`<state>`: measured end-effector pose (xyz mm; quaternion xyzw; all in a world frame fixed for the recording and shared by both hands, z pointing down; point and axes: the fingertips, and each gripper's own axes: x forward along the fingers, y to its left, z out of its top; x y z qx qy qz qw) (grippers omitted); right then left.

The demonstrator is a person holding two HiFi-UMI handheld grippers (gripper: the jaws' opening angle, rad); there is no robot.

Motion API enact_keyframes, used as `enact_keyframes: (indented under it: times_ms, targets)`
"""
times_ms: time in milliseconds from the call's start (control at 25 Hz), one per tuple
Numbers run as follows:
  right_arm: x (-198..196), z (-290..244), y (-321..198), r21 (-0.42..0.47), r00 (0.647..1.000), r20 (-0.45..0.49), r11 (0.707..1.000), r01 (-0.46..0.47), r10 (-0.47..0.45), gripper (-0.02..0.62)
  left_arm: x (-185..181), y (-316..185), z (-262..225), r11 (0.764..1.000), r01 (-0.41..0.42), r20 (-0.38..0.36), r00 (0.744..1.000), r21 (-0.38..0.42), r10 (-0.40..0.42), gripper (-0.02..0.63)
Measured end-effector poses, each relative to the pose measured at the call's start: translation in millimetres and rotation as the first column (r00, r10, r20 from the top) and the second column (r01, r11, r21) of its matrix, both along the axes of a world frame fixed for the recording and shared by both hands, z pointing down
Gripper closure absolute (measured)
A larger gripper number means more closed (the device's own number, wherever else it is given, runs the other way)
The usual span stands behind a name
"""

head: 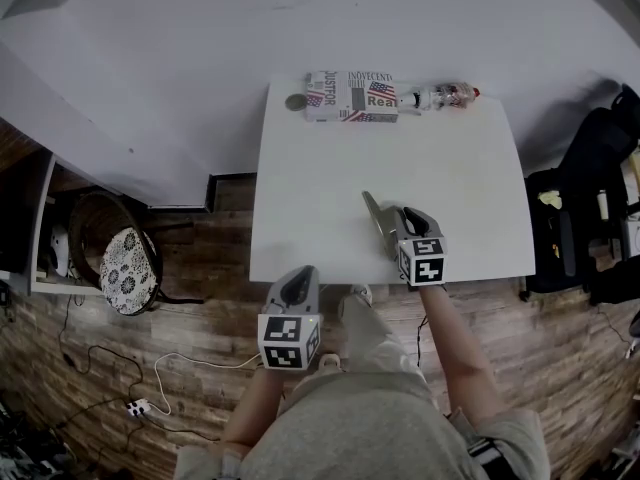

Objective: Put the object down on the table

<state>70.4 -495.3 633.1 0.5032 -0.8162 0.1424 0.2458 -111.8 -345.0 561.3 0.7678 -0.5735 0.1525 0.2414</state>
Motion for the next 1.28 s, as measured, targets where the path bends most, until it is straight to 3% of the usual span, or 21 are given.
enact_keyframes:
  times_ms: [600, 840, 1280]
  targets:
    - [4.4, -24.9, 12.8, 0.044, 0.999, 0.022, 0.998, -0.036, 0.035, 0.506, -3.9, 23.3, -14.2, 0.999, -0.002, 0.0, 1.0, 0.032, 0.002, 0.591]
    - [-5.2, -56.3, 56.8, 0.092, 0.998, 0.057, 0.995, -0.027, 0.022, 0.509, -5.1, 48.1, -24.3, 0.998, -0.006, -0.002, 1.0, 0.056, 0.006, 0.591]
    - [-23.2, -114.8, 148.4, 0.18, 0.994, 0.11, 0.984, -0.004, -0.017, 0.573, -8.8, 97.7, -44.1, 0.996, -0.005, -0.018, 1.0, 0.094, 0.007, 0.591]
